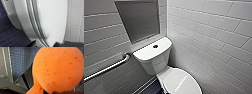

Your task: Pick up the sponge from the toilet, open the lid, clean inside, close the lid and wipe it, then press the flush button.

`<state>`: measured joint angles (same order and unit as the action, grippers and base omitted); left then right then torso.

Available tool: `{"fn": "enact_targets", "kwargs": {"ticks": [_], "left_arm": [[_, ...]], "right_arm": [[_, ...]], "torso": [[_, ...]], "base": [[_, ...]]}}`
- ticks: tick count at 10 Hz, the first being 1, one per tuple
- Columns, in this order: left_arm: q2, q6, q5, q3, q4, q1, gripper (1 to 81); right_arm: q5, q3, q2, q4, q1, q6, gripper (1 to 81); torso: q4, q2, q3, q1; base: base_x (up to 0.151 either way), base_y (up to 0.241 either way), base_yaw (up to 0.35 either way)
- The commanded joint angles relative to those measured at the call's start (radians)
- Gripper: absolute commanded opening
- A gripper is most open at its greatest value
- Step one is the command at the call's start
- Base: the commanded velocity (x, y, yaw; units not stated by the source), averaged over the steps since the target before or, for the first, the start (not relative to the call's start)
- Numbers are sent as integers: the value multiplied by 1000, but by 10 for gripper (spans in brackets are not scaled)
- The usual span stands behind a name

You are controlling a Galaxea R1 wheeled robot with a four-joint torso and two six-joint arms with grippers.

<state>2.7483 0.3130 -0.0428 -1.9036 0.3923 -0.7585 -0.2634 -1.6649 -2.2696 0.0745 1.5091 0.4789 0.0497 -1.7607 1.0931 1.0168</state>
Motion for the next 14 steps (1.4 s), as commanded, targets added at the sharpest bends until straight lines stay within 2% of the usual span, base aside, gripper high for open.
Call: {"fn": "enact_targets", "kwargs": {"ticks": [1,3,10,14], "left_arm": [[16,28,-9,6,19,109,811],[31,49,29,-5,19,118,811],[127,66,27,-149,17,138,811],[150,66,24,-163,17,149,811]], "right_arm": [[53,19,40,19,-17,0,10],[44,18,40,19,-17,0,10],[43,18,40,18,-17,6,10],[41,18,37,18,-17,7,10]], "torso": [[0,0,0,0],[0,0,0,0],[0,0,0,0],[0,0,0,0]], "base": [[0,0,0],[0,0,0],[0,0,0],[0,0,0]]}}
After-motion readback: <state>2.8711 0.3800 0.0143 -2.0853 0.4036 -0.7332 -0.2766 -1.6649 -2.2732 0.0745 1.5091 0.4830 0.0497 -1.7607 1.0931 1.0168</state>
